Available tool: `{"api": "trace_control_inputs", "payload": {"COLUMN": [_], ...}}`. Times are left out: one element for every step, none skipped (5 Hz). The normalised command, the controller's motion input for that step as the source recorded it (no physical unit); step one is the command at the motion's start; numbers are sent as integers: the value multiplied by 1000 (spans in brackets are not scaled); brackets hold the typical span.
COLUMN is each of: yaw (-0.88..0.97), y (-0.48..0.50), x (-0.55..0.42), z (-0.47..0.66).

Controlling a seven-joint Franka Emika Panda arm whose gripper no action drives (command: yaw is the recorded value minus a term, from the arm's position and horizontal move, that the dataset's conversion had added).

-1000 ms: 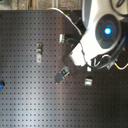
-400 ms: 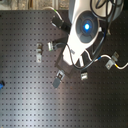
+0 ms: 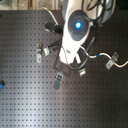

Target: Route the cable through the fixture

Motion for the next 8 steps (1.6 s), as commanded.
{"api": "trace_control_inputs", "payload": {"yaw": [34,83,0,-26,-29,-9,0,-26], "y": [460,309,3,-179,-244,-19,126,144], "x": [116,119,0,-153,-223,-162,-262,-231], "z": [329,283,88,4,-7,69,377,642]}}
